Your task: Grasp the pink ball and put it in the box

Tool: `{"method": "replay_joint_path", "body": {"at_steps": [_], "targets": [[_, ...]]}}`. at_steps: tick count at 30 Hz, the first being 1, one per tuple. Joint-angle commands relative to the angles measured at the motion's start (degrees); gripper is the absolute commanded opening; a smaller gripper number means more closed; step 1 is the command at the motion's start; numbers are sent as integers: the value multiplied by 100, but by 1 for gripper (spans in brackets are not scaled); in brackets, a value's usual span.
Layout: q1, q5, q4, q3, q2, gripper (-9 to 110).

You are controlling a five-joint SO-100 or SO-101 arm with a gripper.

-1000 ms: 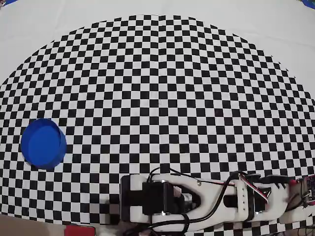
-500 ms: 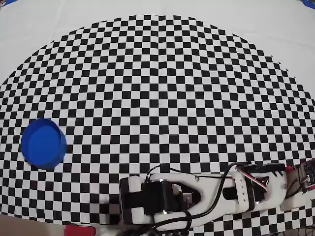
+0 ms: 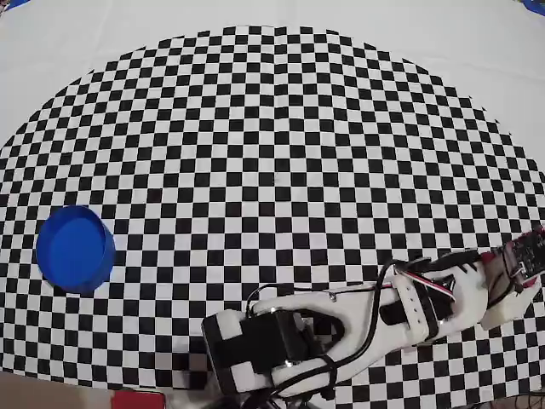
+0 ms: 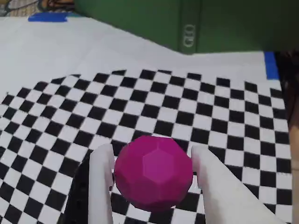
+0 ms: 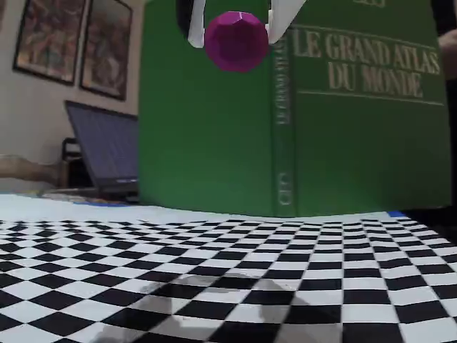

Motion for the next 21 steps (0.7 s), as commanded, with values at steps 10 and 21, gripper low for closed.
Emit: {"method": "replay_joint_path", "body": {"at_steps": [10, 21], "targets": [[-976, 9, 18, -26, 272, 0], [-1881, 26, 114, -9, 343, 0]]}}
